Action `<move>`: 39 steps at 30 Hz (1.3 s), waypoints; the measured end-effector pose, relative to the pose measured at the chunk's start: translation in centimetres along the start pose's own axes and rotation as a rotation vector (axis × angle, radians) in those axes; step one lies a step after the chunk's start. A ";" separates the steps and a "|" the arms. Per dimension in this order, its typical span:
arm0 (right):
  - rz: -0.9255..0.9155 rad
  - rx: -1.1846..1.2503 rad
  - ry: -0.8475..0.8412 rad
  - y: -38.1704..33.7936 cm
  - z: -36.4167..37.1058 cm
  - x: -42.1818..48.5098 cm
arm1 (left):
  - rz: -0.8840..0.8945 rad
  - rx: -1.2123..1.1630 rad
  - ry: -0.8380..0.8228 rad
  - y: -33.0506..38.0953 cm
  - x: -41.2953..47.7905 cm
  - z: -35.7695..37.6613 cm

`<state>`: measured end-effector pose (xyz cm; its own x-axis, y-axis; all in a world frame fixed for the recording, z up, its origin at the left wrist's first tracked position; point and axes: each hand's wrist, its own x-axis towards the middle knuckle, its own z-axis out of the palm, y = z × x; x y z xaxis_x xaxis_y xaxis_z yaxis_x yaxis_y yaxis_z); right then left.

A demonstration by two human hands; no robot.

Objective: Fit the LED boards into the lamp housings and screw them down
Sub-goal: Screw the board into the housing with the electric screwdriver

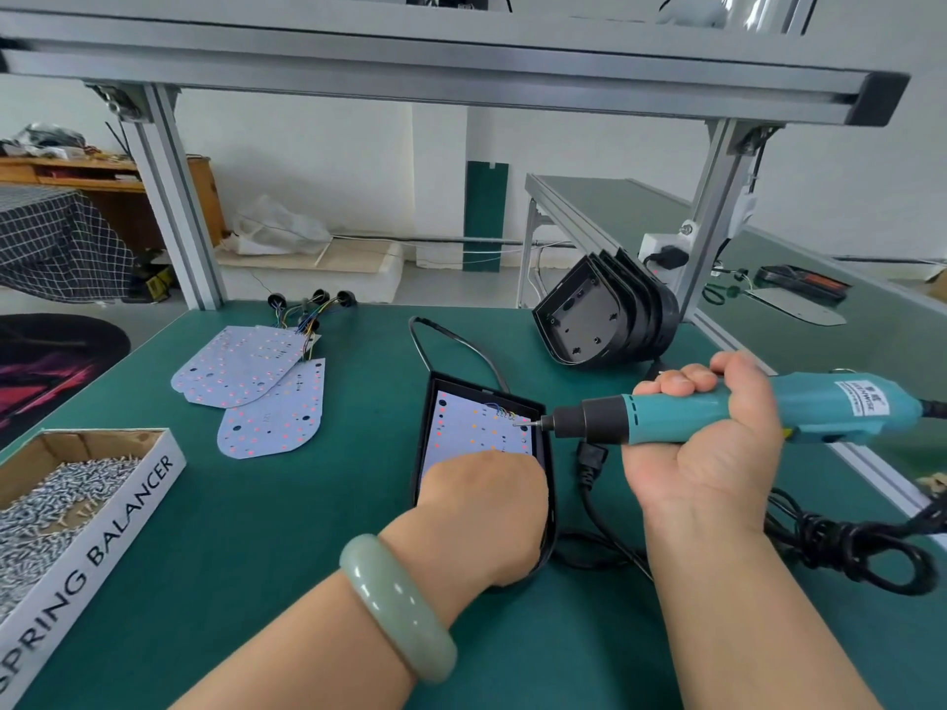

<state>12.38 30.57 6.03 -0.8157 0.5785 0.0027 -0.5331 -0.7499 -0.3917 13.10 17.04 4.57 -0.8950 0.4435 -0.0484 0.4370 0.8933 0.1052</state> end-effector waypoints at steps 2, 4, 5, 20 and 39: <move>0.001 -0.012 0.002 0.1 0.0 -0.1 | 0.034 0.007 -0.017 -0.2 0.1 0.0; 0.002 -0.021 0.004 0.1 0.0 -0.2 | 0.044 -0.039 -0.010 -0.5 0.1 -0.1; 0.003 -0.020 0.005 0.1 0.1 -0.2 | 0.038 -0.080 0.018 -0.7 0.0 -0.2; 0.012 0.039 -0.038 -0.1 0.3 -0.5 | -0.196 -1.386 0.478 -5.1 -1.7 -1.2; 0.011 0.070 -0.106 0.0 0.7 -1.1 | -0.160 -1.533 0.410 -2.6 -2.1 -0.9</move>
<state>13.08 29.67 6.67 -0.8388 0.5356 0.0971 -0.5352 -0.7787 -0.3275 13.71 13.73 5.24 -0.9938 0.0817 0.0761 0.0677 -0.1006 0.9926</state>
